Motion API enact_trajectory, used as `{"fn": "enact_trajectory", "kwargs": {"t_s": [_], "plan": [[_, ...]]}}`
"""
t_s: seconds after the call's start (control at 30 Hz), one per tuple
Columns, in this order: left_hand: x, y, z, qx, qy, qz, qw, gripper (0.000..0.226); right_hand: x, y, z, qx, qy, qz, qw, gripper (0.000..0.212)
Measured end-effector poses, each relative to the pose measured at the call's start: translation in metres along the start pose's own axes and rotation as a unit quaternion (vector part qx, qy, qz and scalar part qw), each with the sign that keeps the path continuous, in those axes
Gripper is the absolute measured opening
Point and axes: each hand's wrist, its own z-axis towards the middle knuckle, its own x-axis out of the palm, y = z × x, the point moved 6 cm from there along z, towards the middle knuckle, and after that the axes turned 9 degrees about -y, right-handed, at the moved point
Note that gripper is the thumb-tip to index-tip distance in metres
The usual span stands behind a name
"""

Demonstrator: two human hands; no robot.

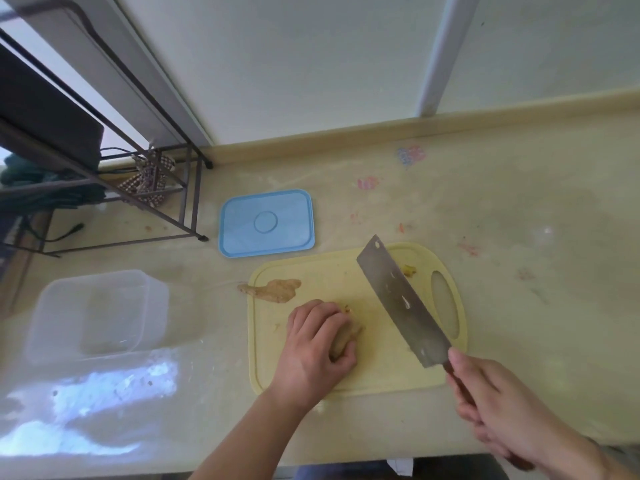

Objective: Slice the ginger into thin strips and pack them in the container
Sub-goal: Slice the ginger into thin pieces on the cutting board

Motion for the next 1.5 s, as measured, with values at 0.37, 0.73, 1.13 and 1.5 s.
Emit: {"fn": "enact_trajectory", "kwargs": {"t_s": [0.37,0.73,1.13,1.5], "plan": [[0.009,-0.017,0.010,0.034,-0.023,0.042,0.998,0.025,0.031,0.020,-0.008,-0.167,-0.123,-0.191,0.959,0.058],[0.008,-0.016,0.013,0.047,-0.021,0.047,0.998,0.026,0.027,0.029,-0.025,-0.175,-0.081,-0.201,0.960,0.049],[0.010,-0.015,0.014,0.038,-0.029,0.018,0.999,0.020,0.034,0.033,-0.004,-0.194,-0.115,-0.211,0.951,0.056],[0.012,-0.011,0.010,0.032,-0.030,0.038,0.998,0.022,0.029,0.037,0.012,-0.211,-0.123,-0.147,0.959,0.059]]}}
